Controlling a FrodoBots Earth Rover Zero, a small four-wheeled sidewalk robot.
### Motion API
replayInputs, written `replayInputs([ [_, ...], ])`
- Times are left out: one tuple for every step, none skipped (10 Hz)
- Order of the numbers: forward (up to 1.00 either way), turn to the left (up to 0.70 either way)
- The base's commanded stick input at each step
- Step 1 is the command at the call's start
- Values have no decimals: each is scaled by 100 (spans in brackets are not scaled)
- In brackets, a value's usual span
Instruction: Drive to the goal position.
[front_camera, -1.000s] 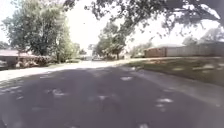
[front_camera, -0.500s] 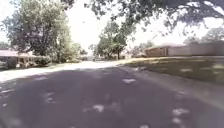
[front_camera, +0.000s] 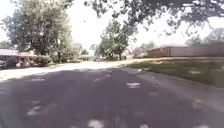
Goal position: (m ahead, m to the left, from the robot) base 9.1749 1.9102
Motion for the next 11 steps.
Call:
replayInputs([
  [70, 0],
  [70, 0],
  [70, 0],
  [70, 0],
  [70, 0],
  [70, 0],
  [70, 0],
  [70, 0],
  [70, 0],
  [70, 0],
  [70, 0],
])
